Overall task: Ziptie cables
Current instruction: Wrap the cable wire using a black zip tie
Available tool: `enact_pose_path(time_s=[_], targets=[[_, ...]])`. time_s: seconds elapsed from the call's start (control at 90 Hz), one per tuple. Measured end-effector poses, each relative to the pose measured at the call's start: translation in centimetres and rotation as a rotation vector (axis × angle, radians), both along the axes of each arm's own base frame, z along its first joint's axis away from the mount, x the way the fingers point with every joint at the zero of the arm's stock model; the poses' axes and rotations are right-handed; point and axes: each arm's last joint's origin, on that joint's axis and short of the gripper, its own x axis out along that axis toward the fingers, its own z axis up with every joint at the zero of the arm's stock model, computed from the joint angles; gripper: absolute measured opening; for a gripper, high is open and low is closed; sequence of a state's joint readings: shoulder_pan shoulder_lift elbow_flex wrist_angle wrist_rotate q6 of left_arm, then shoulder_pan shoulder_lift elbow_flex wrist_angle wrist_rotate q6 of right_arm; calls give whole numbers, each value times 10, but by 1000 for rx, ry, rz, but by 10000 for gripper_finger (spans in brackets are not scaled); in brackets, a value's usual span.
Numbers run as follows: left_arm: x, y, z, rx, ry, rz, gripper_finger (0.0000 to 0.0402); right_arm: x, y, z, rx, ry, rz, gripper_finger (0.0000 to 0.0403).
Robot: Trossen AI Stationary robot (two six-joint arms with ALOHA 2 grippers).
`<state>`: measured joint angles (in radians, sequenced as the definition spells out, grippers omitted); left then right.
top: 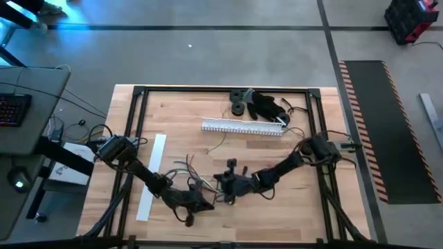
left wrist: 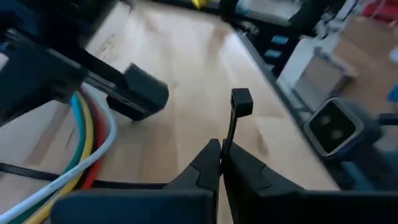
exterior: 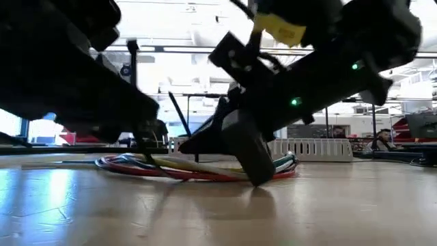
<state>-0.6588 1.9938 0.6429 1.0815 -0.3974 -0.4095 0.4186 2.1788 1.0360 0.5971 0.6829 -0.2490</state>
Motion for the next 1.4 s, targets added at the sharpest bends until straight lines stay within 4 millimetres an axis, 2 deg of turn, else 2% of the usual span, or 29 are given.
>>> enact_pose_path(time_s=[0.156, 0.467, 0.767, 1.111, 1.4], targets=[[3, 11, 3, -51, -49, -12, 0, -4, 9, 2, -79, -12, -20, 0], [15, 29, 4, -88, -35, -42, 0, -5, 25, 9, -235, 6, 18, 0], [15, 28, 3, -89, -33, -51, 0, -9, 38, 13, -322, -7, 85, 0], [12, 24, 3, -87, -25, -75, 0, -7, 40, 15, -303, -39, 150, 0], [12, 24, 2, -86, -22, -82, 0, -5, 37, 17, -276, -64, 132, 0]])
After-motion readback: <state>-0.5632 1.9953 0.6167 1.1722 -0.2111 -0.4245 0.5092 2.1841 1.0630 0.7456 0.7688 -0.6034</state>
